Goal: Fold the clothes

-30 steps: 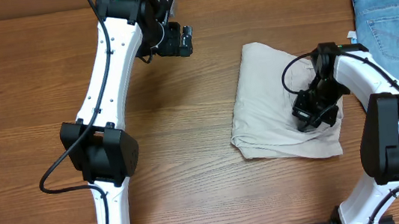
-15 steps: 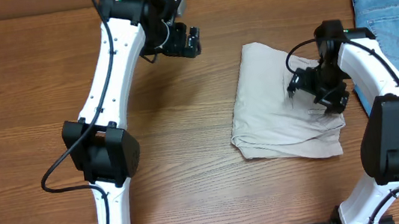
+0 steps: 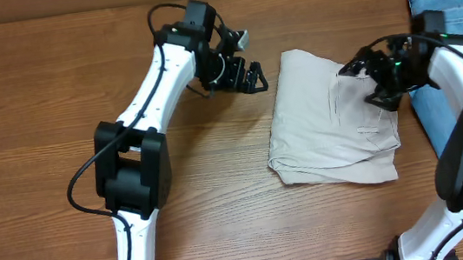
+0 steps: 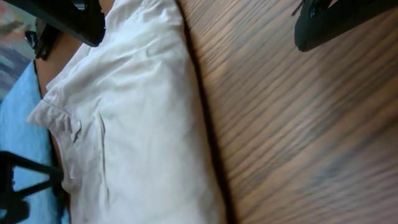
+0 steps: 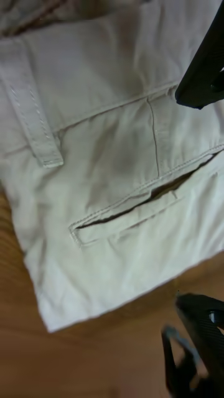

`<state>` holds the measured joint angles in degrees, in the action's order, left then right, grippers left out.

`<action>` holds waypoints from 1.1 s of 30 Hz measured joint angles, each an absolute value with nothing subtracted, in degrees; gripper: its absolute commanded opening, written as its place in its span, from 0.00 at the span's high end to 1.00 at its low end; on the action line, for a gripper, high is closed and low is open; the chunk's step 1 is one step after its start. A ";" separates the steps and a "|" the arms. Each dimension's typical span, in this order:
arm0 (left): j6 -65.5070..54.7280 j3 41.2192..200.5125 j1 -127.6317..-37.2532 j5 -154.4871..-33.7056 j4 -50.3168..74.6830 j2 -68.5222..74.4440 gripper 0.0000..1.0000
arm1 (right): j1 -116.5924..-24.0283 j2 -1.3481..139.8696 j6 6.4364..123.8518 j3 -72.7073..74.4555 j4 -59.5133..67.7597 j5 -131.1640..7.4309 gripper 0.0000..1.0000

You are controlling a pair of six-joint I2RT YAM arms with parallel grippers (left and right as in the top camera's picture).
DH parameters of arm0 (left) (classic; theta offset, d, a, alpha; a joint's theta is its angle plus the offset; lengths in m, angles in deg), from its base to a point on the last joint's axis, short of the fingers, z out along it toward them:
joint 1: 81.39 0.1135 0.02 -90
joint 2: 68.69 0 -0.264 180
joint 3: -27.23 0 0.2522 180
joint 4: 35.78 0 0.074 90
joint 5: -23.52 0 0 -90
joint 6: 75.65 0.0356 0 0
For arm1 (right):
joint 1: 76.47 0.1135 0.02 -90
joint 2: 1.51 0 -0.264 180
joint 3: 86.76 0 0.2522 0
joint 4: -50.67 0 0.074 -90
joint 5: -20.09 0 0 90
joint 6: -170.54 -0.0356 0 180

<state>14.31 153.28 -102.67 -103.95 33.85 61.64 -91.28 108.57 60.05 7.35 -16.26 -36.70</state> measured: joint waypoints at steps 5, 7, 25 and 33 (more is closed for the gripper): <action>13.33 148.97 -105.29 -105.42 27.93 61.64 0.00 | -94.39 108.57 62.81 7.35 -16.28 -30.86 0.00; 12.54 147.36 -106.52 -105.59 25.53 61.64 0.00 | -94.71 108.57 63.72 7.35 -16.35 -29.35 0.00; 5.44 144.19 -110.58 -106.31 18.36 65.59 0.00 | -94.71 108.57 66.30 7.35 -16.63 -26.82 0.00; 4.37 144.19 -110.95 -106.53 16.78 66.84 0.43 | -94.71 108.57 66.70 7.35 -16.63 -26.82 0.00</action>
